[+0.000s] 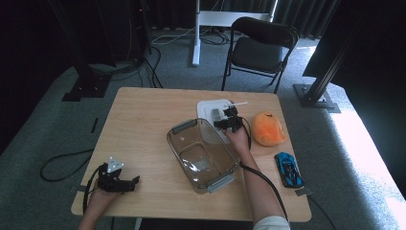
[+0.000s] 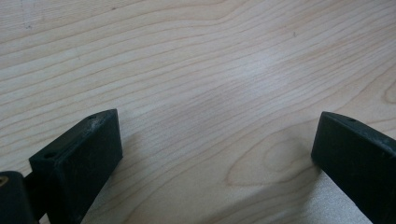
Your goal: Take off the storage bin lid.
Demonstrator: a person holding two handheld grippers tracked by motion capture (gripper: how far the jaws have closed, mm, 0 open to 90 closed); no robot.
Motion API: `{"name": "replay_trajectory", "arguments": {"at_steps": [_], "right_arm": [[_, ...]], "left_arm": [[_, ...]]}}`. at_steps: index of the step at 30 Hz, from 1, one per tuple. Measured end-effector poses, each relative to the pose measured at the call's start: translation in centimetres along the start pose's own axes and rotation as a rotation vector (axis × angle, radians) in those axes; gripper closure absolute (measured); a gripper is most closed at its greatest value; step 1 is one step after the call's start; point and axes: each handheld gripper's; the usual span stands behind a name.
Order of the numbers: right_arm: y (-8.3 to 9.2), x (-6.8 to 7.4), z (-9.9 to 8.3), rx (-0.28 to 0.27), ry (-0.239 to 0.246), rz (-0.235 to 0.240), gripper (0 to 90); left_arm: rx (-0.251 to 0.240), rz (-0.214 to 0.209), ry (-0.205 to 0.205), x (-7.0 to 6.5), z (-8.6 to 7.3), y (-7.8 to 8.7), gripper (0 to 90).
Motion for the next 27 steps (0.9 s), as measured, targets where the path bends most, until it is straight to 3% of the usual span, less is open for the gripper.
{"name": "replay_trajectory", "arguments": {"at_steps": [14,20,27], "right_arm": [[2.5,0.6,-0.5,-0.023,0.039,0.004,42.0],[3.4,1.1,-0.6,-0.015,0.053,0.026,31.1],[4.9,1.5,-0.7,-0.023,0.068,0.015,21.3]], "left_arm": [[0.000,0.000,0.000,0.0,0.0,0.0,2.2],[0.000,0.000,0.000,0.0,0.0,0.0,2.2],[0.000,0.000,0.002,0.0,0.0,0.0,2.2]]}}
Point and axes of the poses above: each handheld gripper's, and its own axes: y roughly backward along the jaws, z roughly out of its top, x roughly to its left, and after that the axes turned 4 degrees about y, right-handed
